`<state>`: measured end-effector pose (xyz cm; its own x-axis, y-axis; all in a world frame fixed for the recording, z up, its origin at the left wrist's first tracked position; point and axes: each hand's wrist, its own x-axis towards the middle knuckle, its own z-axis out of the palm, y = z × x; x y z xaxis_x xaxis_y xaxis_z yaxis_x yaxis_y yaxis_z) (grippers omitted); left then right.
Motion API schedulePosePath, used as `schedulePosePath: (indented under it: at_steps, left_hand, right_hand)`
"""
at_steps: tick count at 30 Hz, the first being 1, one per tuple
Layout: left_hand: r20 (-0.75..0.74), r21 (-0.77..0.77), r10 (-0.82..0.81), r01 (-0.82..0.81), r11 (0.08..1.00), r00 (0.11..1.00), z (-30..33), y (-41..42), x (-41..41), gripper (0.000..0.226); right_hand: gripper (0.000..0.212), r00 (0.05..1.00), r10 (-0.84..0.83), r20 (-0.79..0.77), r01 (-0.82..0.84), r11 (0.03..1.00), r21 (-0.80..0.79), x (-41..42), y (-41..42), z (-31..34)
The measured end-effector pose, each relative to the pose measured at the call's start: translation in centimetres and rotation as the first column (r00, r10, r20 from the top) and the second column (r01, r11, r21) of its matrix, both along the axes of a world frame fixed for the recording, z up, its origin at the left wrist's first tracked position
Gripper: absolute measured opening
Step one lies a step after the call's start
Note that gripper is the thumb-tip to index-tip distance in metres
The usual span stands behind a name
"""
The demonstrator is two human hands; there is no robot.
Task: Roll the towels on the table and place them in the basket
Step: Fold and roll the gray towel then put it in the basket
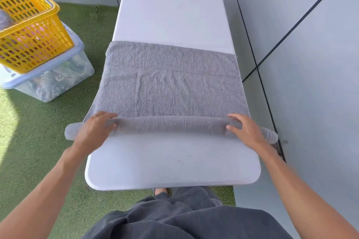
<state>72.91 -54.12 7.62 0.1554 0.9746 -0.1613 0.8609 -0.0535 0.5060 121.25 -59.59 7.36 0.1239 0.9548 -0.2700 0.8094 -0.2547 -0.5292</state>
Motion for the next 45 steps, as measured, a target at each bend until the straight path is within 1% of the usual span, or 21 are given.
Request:
schedulePosePath:
  at_steps: [1,3,6,8,11,16,17,18,19,22,24,27,29,31,34,35,37,39,40,43,45]
  left_hand:
    - [-0.047,0.13,-0.009,0.015,0.991,0.999,-0.2,-0.7,0.3,0.025]
    - [-0.128,0.265,-0.037,0.07,0.962,0.991,-0.6,-2.5,1.0,0.031]
    - [-0.189,0.22,-0.114,0.155,0.963,0.975,-1.8,-3.7,1.2,0.055]
    - [-0.194,0.182,-0.097,0.133,0.974,0.976,-2.1,-3.3,1.1,0.059]
    - [-0.223,0.133,-0.099,0.131,0.982,0.97,-1.9,-1.7,1.1,0.05]
    - [-0.192,-0.237,-0.268,0.22,0.946,0.944,-0.2,2.0,-0.1,0.044]
    - [-0.153,-0.252,-0.258,0.215,0.943,0.954,-0.1,2.3,-0.1,0.044]
    - [-0.103,-0.213,-0.227,0.201,0.956,0.969,-0.2,2.3,-0.1,0.044]
    - [-0.056,-0.102,-0.184,0.177,0.979,0.981,-0.5,2.0,0.0,0.043]
    - [-0.054,0.266,-0.125,0.135,0.954,0.991,-1.9,-0.2,0.6,0.035]
    - [-0.105,0.301,-0.154,0.179,0.936,0.982,-3.0,-1.2,0.7,0.041]
    - [-0.173,0.205,-0.167,0.201,0.958,0.971,-3.5,-1.4,0.8,0.061]
    - [-0.204,0.162,-0.104,0.138,0.977,0.973,-2.7,-0.9,1.0,0.054]
    - [-0.208,0.062,-0.123,0.139,0.988,0.97,-1.9,0.4,0.9,0.045]
    - [-0.114,-0.199,-0.225,0.2,0.959,0.968,-1.0,2.4,0.0,0.041]
    - [-0.061,-0.207,-0.215,0.199,0.958,0.975,-0.9,2.7,-0.1,0.04]
    - [0.008,-0.017,-0.141,0.141,0.99,0.99,-0.8,2.5,-0.1,0.036]
    - [0.01,0.193,-0.09,0.087,0.977,0.996,-1.2,1.3,0.1,0.032]
    - [-0.012,0.234,-0.097,0.097,0.967,0.995,-1.5,0.8,0.0,0.036]
    - [-0.117,0.208,-0.172,0.193,0.959,0.978,-2.7,-0.2,-0.4,0.059]
    - [-0.165,0.191,-0.158,0.189,0.963,0.973,-2.4,0.0,-0.1,0.065]
  right_hand:
    - [0.04,0.997,-0.006,0.077,-0.003,0.994,0.111,-0.2,-0.5,-0.6]
    - [0.043,0.969,0.039,0.243,-0.085,0.98,0.181,-0.6,-2.0,-1.6]
    - [0.058,0.918,0.128,0.374,-0.18,0.978,0.107,-1.3,-3.8,-2.0]
    - [0.056,0.923,0.108,0.37,-0.162,0.98,0.119,-1.3,-3.7,-1.9]
    - [0.046,0.946,0.09,0.311,-0.129,0.985,0.11,-1.3,-2.4,-1.3]
    - [0.039,0.974,0.175,0.146,-0.132,0.954,-0.268,1.1,0.4,0.0]
    - [0.04,0.979,0.165,0.121,-0.124,0.948,-0.294,1.2,0.8,0.3]
    - [0.041,0.984,0.137,0.118,-0.099,0.955,-0.278,1.0,1.0,0.5]
    - [0.042,0.987,0.092,0.134,-0.064,0.977,-0.203,0.6,0.9,0.5]
    - [0.045,0.975,0.04,0.218,-0.066,0.991,0.115,-1.5,-0.8,0.0]
    - [0.056,0.928,0.128,0.35,-0.169,0.982,0.088,-2.6,-2.2,-0.9]
    - [0.058,0.906,0.118,0.406,-0.161,0.984,0.072,-3.0,-2.6,-1.4]
    - [0.05,0.922,0.094,0.377,-0.129,0.989,0.069,-3.0,-2.1,-1.3]
    - [0.044,0.931,0.131,0.341,-0.137,0.991,-0.005,-2.5,-1.3,-1.1]
    - [0.032,0.962,0.193,0.191,-0.159,0.971,-0.179,-0.8,0.1,0.0]
    - [0.03,0.976,0.178,0.127,-0.149,0.967,-0.209,-0.4,0.6,0.3]
    - [0.033,0.992,0.086,0.091,-0.076,0.991,-0.108,-0.4,0.9,0.5]
    - [0.037,0.989,-0.002,0.15,-0.014,0.994,0.109,-1.2,0.2,0.2]
    - [0.04,0.983,0.002,0.184,-0.032,0.986,0.162,-1.7,-0.2,0.0]
    - [0.059,0.931,0.122,0.343,-0.156,0.985,0.074,-2.7,-1.3,-0.7]
    - [0.061,0.914,0.118,0.388,-0.151,0.987,0.054,-2.8,-1.3,-1.0]
